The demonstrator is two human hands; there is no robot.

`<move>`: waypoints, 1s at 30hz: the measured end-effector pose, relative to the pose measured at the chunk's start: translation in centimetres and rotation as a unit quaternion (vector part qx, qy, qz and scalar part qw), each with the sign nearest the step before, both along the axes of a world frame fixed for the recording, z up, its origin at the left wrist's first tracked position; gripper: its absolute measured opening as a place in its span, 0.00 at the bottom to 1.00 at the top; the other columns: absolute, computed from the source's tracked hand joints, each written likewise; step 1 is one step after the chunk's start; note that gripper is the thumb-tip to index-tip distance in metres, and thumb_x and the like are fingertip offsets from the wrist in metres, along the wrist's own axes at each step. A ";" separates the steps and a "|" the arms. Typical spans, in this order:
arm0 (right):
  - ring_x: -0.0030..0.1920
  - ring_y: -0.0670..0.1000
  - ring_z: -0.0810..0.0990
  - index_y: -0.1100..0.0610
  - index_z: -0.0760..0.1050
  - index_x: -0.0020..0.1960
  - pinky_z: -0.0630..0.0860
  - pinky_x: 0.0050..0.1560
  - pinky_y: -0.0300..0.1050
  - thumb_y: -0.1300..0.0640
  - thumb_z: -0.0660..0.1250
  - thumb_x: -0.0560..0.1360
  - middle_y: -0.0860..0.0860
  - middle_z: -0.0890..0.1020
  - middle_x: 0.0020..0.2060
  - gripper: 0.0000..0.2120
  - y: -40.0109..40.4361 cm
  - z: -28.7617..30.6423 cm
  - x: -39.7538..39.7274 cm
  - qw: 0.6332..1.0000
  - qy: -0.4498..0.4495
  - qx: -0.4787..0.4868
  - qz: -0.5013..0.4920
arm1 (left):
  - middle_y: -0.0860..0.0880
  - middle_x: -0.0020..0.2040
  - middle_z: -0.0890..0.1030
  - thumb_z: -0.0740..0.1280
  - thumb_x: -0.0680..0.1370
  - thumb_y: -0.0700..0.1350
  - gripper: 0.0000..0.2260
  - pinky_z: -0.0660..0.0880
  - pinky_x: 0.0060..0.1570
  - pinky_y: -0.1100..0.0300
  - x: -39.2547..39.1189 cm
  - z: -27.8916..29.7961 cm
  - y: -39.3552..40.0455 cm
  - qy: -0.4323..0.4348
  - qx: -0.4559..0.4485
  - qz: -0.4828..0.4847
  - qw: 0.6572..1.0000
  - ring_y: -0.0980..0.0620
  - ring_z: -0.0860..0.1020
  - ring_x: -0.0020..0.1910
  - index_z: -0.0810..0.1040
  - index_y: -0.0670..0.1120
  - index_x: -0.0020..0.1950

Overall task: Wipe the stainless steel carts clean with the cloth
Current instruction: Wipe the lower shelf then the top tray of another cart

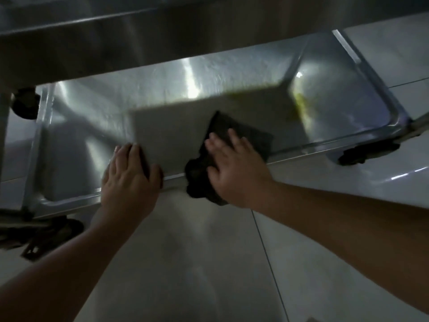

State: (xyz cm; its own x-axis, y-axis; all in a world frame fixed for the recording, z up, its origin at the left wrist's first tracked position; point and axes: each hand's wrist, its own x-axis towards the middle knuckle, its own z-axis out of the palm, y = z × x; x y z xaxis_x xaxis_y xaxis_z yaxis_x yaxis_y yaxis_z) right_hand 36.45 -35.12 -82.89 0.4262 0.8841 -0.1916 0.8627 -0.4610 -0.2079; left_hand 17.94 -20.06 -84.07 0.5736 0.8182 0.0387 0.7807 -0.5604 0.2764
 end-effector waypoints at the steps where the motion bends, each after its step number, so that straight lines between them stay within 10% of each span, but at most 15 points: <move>1: 0.85 0.55 0.45 0.48 0.53 0.86 0.43 0.82 0.54 0.40 0.49 0.83 0.44 0.52 0.85 0.33 0.6 -0.1 -1.1 0.999 0.009 0.007 0.047 | 0.39 0.81 0.66 0.66 0.84 0.53 0.28 0.59 0.80 0.43 0.0 0.0 -0.1 -0.001 0.001 -0.002 1.000 0.38 0.62 0.82 0.67 0.42 0.81; 6: 0.85 0.51 0.47 0.46 0.55 0.85 0.44 0.83 0.53 0.39 0.49 0.84 0.42 0.54 0.84 0.31 -1.4 -0.4 0.9 0.997 0.013 0.018 0.077 | 0.41 0.81 0.66 0.61 0.84 0.57 0.28 0.62 0.79 0.41 -0.4 -0.1 0.0 -0.004 0.005 -0.009 1.000 0.39 0.63 0.81 0.66 0.45 0.81; 20: 0.84 0.62 0.43 0.53 0.46 0.86 0.43 0.83 0.61 0.41 0.43 0.81 0.50 0.46 0.85 0.36 -10.9 -0.1 23.5 0.898 -0.018 -0.059 -0.436 | 0.37 0.81 0.66 0.56 0.80 0.55 0.32 0.64 0.76 0.35 -0.6 -0.4 0.4 0.004 0.019 -0.025 0.999 0.34 0.64 0.80 0.65 0.42 0.81; 30: 0.84 0.53 0.48 0.46 0.55 0.85 0.45 0.82 0.55 0.34 0.49 0.83 0.42 0.55 0.84 0.34 -3.4 -0.5 12.7 0.999 -0.031 0.011 0.004 | 0.38 0.81 0.65 0.56 0.79 0.58 0.34 0.64 0.77 0.34 -0.8 -0.9 1.1 0.016 0.007 -0.039 0.999 0.34 0.63 0.81 0.63 0.44 0.82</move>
State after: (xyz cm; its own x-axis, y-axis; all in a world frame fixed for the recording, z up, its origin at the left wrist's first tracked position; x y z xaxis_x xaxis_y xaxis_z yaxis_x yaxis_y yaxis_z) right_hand 49.18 -38.57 -83.42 0.4293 0.8913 -0.1461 0.8780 -0.4498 -0.1639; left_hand 17.17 -18.93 -85.01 0.6360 0.7711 0.0310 0.7434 -0.6230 0.2435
